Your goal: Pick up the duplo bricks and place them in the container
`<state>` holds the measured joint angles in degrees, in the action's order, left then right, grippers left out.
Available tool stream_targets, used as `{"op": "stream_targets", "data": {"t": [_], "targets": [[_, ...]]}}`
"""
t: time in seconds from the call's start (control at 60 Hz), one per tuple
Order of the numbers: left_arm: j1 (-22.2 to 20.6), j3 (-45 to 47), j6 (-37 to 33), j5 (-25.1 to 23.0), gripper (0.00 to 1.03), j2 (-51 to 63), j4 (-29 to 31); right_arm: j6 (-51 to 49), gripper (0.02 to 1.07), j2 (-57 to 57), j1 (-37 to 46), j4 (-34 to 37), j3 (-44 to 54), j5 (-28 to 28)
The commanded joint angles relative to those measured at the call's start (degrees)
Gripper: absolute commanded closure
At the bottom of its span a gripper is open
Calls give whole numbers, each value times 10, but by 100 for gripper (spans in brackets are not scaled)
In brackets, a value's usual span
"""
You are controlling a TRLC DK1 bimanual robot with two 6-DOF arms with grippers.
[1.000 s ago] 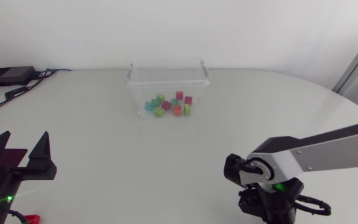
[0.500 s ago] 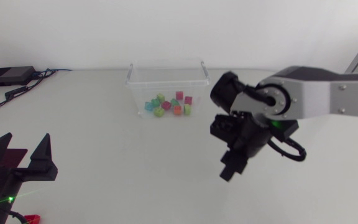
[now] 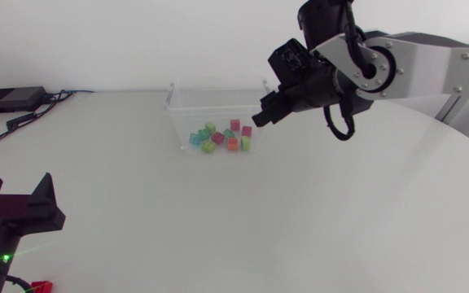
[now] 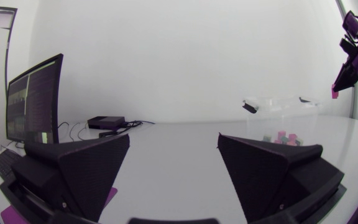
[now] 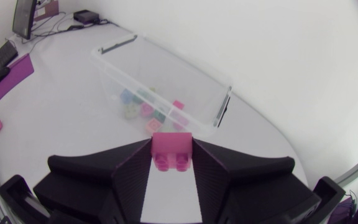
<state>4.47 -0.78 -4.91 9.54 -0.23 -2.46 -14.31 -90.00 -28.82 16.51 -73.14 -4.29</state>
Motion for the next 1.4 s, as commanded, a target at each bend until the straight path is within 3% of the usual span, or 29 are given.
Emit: {"op": "stream_targets", "data": {"t": [0.0,0.367,0.383,0.45,0.517,0.55,0.783,1.083,1.383], "targets": [[10,10,27,4,4,-6,1,16,75,-34,-5,-42,-27,-3],[20,10,13,3,4,-6,3,24,73,-183,-10,-170,-139,-40],[21,10,11,2,4,-6,3,23,71,-190,-10,-176,-143,-45],[24,10,9,2,4,-6,3,21,47,-222,-6,-180,-169,-57],[25,10,6,2,4,-6,3,10,10,-251,-2,-193,-188,-77],[27,10,4,2,4,-6,3,7,8,-257,-1,-204,-188,-82],[33,10,5,2,4,-6,3,1,8,-194,20,-297,-121,-111],[33,10,5,2,4,-6,3,-33,7,29,96,-393,107,-121],[33,10,5,1,4,-6,3,-22,7,254,228,-423,317,-114]]}}
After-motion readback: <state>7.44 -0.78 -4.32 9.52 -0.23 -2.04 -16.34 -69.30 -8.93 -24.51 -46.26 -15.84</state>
